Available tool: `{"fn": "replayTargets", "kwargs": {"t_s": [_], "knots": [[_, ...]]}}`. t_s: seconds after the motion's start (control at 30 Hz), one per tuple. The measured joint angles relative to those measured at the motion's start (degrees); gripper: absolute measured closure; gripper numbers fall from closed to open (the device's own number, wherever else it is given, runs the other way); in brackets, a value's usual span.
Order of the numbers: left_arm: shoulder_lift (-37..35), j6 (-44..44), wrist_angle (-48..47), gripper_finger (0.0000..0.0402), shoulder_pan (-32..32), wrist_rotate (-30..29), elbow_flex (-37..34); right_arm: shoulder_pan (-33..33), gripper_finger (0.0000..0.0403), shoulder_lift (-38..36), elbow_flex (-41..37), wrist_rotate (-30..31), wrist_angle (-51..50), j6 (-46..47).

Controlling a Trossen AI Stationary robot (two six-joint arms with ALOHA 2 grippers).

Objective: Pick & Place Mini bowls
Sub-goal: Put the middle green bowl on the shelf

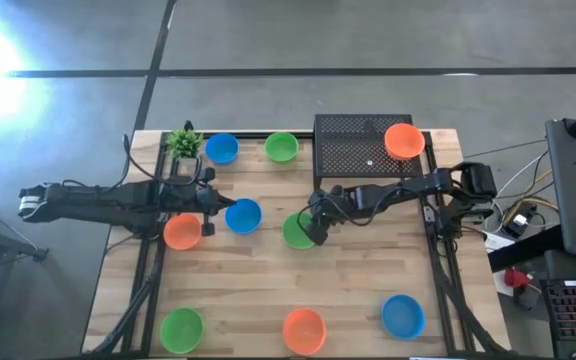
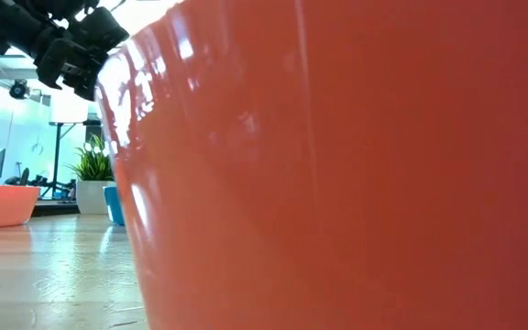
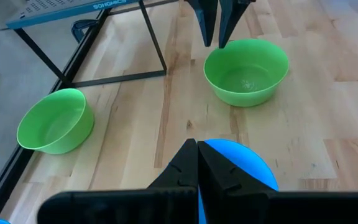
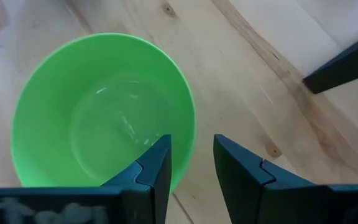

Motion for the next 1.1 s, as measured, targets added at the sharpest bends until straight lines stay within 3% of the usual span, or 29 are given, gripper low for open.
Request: {"fn": "replayTargets", "kwargs": {"t_s": [0.87, 0.97, 1.1], "knots": [[0.0, 0.0, -0.1, 0.0402, 0.0, 0.0, -0.1, -0.6, 0.0295, 5.3, -0.9, -2.6, 4.1, 1.9], [0.0, 0.0, -0.1, 0.0402, 0.0, 0.0, -0.1, -0.8, 0.0313, 5.3, -0.9, -3.0, 3.4, 1.9], [0.1, 0.0, -0.1, 0.0402, 0.0, 0.0, -0.2, -1.0, 0.0374, 5.4, -0.8, -4.6, 3.1, 1.9]]}}
